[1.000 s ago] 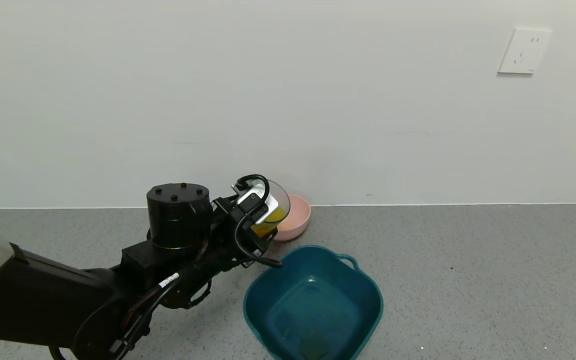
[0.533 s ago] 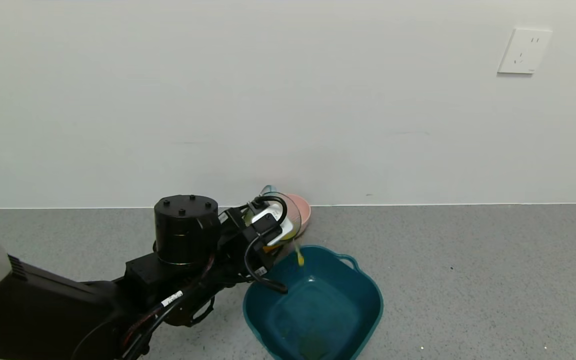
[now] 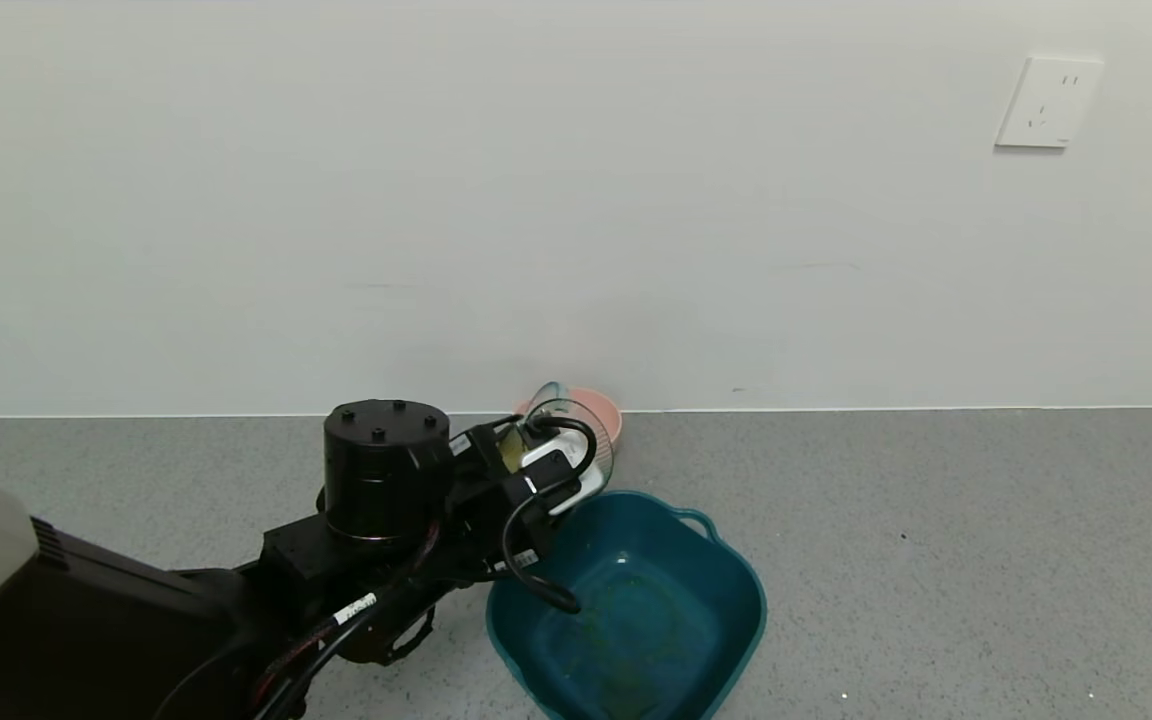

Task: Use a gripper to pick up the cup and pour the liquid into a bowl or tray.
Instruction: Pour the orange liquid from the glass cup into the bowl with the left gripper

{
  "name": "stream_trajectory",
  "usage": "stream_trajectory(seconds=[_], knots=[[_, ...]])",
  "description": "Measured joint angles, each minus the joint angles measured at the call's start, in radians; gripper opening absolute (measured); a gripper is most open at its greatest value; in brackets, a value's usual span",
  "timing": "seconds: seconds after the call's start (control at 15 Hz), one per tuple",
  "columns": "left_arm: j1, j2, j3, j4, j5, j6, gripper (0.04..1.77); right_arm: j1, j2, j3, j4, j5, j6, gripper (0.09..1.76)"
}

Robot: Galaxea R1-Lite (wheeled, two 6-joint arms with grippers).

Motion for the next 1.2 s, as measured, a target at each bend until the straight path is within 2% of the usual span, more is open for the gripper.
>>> stream_trajectory(seconds=[0.73,1.2], knots=[[-0.033,0.010,0.020,-0.010,0.002,0.177,1.32,0.000,0.000,0.000,0.000,0.000,0.000,1.71],[-0.041,0.019,0.020,-0.013,0.006,0.343,1.32,0.000,0.000,0.000,0.000,0.000,0.000,1.71]])
